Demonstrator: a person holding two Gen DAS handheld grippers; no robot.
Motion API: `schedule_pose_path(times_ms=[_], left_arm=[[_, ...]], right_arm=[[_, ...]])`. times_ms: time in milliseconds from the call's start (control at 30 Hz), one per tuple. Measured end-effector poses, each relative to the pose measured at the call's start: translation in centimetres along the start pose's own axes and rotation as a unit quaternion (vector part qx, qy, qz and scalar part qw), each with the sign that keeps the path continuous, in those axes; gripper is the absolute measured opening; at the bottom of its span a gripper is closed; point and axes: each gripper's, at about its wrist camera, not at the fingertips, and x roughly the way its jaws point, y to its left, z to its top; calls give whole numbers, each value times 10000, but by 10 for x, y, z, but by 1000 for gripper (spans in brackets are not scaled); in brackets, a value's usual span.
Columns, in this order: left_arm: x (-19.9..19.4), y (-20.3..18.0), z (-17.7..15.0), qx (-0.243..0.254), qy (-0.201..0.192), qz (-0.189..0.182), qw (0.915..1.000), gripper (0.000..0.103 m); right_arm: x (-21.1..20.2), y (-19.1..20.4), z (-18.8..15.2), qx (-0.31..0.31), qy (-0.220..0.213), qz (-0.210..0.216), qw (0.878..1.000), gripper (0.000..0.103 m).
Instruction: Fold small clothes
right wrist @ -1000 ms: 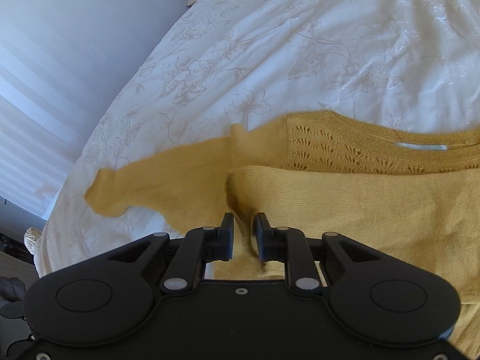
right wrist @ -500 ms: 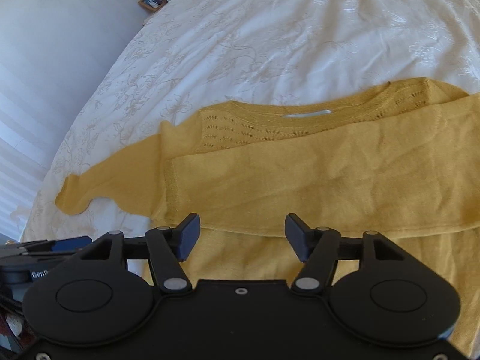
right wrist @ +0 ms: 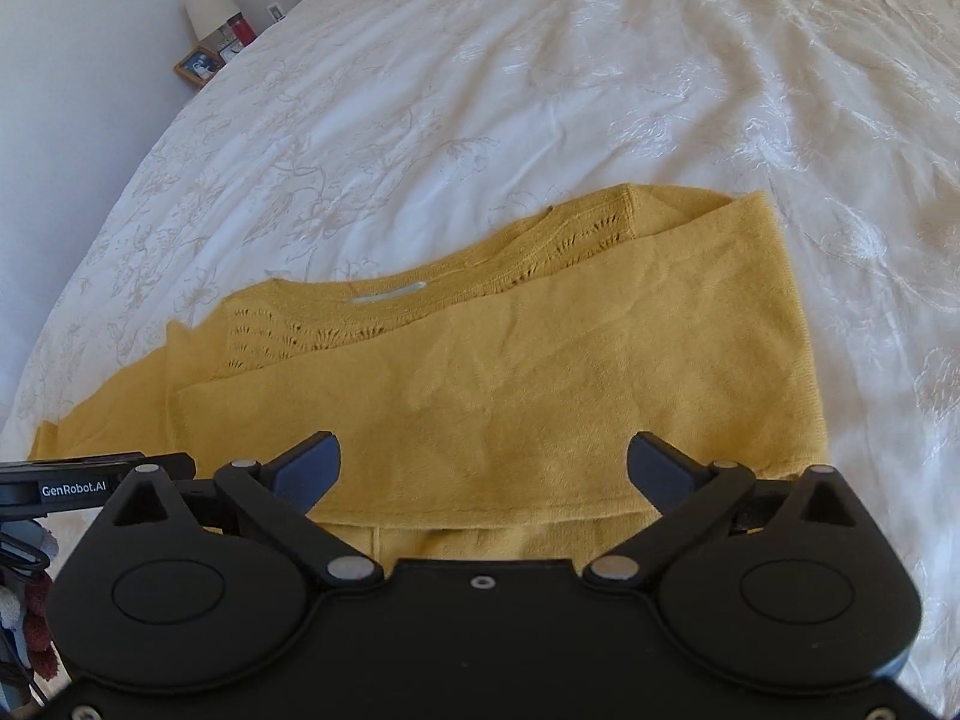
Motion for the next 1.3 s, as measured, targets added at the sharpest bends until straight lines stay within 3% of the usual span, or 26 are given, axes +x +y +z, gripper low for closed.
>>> schedule_pose_path(times_ms=[167, 267, 333, 500, 700, 900, 933, 1000, 1033, 1133, 1300], left_arm=[[36, -3, 7, -12, 376, -100, 9992, 63], [52, -2, 10, -76, 522, -104, 9986, 66], [56, -4, 11, -28, 480, -100, 9988, 74], [67, -15, 12, 101, 496, -155, 9986, 103], [72, -30, 12, 166, 468, 224, 9985, 103], [72, -31, 21, 209, 758, 213, 9967, 102], [69, -30, 26, 151, 745, 185, 9969, 98], [56, -24, 26, 104, 586, 205, 9980, 81], [45, -20, 26, 100, 459, 235, 9986, 78], [15, -4, 16, 38, 104, 290, 9995, 78], [-23, 42, -2, -338, -171, 500, 9980, 78]], right_arm=[[29, -15, 18, -116, 128, -13, 9998, 102], [44, -30, 23, -34, 274, -319, 9991, 102], [53, -45, 23, 167, 395, -620, 9972, 102], [56, -60, 18, 273, 361, -666, 9968, 103], [59, -52, 7, -127, 306, -818, 9961, 103], [61, -41, 9, -515, 442, -988, 9928, 103], [62, -39, 13, -591, 538, -994, 9918, 103], [56, -39, 17, -521, 504, -1046, 9919, 100], [49, -38, 19, -439, 409, -1142, 9916, 98], [22, -33, 19, -268, 36, -1294, 9912, 97], [-23, -16, 7, -105, -370, -1079, 9934, 97]])
